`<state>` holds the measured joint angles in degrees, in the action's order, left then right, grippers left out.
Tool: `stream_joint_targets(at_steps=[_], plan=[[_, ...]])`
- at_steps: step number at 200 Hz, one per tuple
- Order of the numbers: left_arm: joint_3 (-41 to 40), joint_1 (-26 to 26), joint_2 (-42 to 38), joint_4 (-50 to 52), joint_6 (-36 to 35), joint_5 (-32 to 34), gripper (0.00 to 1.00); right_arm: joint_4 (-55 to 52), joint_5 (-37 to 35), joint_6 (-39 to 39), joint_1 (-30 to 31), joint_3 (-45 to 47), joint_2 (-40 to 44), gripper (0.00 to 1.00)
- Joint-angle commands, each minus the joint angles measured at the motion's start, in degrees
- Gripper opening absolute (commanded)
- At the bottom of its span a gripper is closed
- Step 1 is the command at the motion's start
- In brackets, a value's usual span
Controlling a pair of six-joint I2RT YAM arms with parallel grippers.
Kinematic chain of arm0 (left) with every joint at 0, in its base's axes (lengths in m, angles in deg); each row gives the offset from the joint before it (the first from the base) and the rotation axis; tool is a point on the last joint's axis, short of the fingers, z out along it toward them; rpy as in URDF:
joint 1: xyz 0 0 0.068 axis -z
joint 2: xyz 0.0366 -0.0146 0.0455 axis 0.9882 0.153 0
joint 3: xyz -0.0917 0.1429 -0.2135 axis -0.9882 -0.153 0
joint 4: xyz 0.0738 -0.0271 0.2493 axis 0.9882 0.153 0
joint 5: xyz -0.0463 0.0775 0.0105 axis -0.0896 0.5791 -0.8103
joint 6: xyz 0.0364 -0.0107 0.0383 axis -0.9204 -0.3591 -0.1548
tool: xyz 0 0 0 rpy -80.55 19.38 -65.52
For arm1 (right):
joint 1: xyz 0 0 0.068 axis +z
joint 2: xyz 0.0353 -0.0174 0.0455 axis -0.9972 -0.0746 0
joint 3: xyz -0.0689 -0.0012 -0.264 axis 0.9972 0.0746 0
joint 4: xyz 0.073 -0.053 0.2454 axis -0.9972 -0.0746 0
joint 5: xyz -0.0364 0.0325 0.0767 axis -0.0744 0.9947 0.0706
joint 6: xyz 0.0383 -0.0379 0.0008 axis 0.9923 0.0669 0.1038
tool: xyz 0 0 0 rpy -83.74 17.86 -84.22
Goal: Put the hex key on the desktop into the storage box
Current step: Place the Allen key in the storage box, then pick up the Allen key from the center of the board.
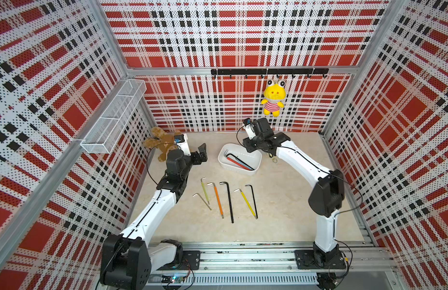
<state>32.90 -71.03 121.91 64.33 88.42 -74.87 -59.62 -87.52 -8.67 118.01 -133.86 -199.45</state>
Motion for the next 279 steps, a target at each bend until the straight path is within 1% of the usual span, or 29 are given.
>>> stream_joint_targets(at_steps=[1, 29, 55, 81, 102, 127, 164, 189, 192, 198, 279], plan=[[1.86, 0.28, -0.37, 0.07, 0.19, -1.49, 0.99, -3.67, -4.02, 6.03, 0.90, 7.70, 6.29, 0.52], [2.36, 0.46, 0.18, 0.12, 0.34, -2.34, 0.99, -8.24, -5.16, 11.76, 1.42, 17.47, 12.87, 0.53], [2.74, 0.45, 0.83, 0.36, 0.37, -2.98, 0.99, -12.85, -1.55, 19.13, 2.04, 23.30, 15.32, 0.52], [2.89, 0.58, 1.04, 0.45, 0.35, -3.16, 0.99, -15.95, -1.87, 23.47, 4.62, 26.22, 13.33, 0.51], [2.60, 0.67, 0.82, 0.48, 0.37, -2.81, 0.99, -15.71, -1.68, 25.72, 6.64, 28.38, 10.06, 0.51], [2.42, 0.83, 0.55, 0.75, 0.20, -2.41, 0.99, -12.92, -0.28, 26.08, 8.52, 29.35, 6.60, 0.52], [2.56, 1.20, 0.46, 1.48, -0.25, -1.81, 0.99, -12.95, -0.29, 26.08, 10.31, 28.18, 1.08, 0.52], [2.39, 1.41, 0.41, 1.53, -0.42, -1.36, 0.99, -12.89, -0.29, 26.08, 10.76, 29.32, -0.35, 0.52], [2.47, 1.38, 0.44, 1.53, -0.42, -1.39, 0.99, -11.17, 1.38, 28.54, 10.77, 29.33, -0.50, 0.50], [2.41, 1.49, 0.44, 1.53, -0.42, -1.34, 0.99, -10.84, 1.22, 29.02, 10.92, 29.43, -0.82, 0.49], [2.34, 1.63, -0.16, 1.78, -0.59, -1.04, 0.99, -10.95, 1.03, 29.15, 12.22, 28.29, -4.16, 0.49]])
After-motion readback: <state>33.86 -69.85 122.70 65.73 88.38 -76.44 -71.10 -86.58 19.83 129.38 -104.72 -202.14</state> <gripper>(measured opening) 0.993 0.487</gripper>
